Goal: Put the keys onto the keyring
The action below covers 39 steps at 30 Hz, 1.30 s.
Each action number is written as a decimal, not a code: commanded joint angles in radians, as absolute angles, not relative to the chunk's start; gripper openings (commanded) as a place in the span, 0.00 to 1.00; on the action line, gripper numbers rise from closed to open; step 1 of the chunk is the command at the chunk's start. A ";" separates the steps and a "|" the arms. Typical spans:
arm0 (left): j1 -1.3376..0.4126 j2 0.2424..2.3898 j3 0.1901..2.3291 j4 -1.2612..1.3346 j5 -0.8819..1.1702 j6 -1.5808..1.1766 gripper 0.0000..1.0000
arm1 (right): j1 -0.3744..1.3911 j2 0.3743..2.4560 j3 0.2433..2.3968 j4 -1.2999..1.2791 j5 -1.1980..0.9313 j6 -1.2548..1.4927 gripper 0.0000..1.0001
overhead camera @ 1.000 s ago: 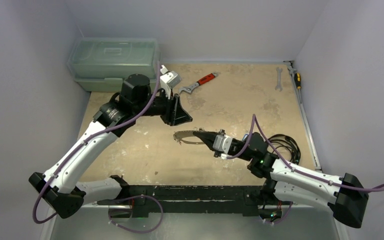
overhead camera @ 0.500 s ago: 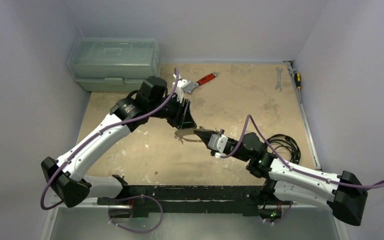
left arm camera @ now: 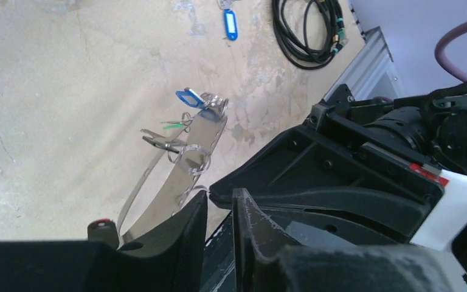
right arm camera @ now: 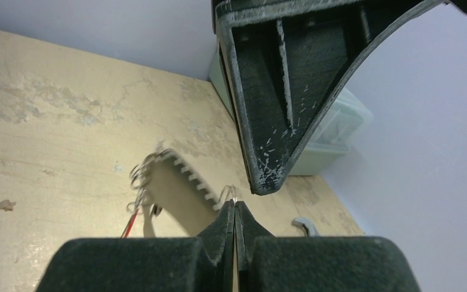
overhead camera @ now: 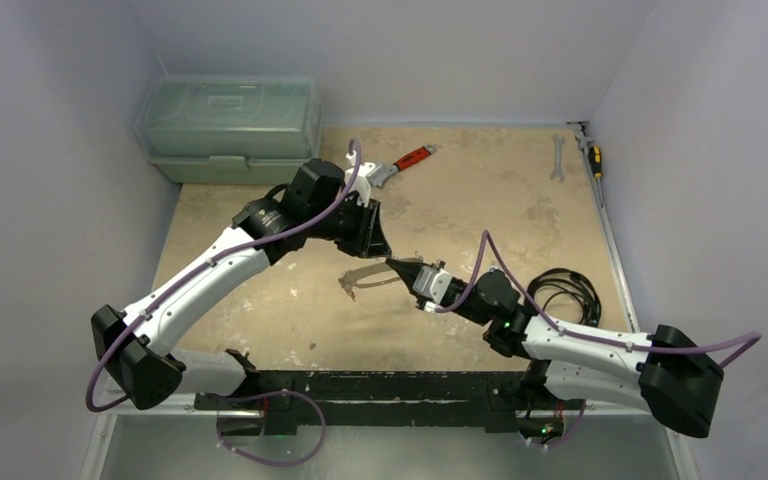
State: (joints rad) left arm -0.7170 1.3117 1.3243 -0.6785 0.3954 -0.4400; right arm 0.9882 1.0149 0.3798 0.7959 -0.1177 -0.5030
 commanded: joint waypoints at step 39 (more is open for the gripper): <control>-0.929 1.436 0.777 -0.143 0.160 -0.162 0.64 | 0.994 1.124 0.538 -0.379 0.249 0.971 0.53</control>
State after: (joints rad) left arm -0.8867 1.4075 0.7753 -0.2173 0.1497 -0.2157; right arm 0.9901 1.0760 0.5579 -0.3367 0.2588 0.8768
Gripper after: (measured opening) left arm 0.652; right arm 0.544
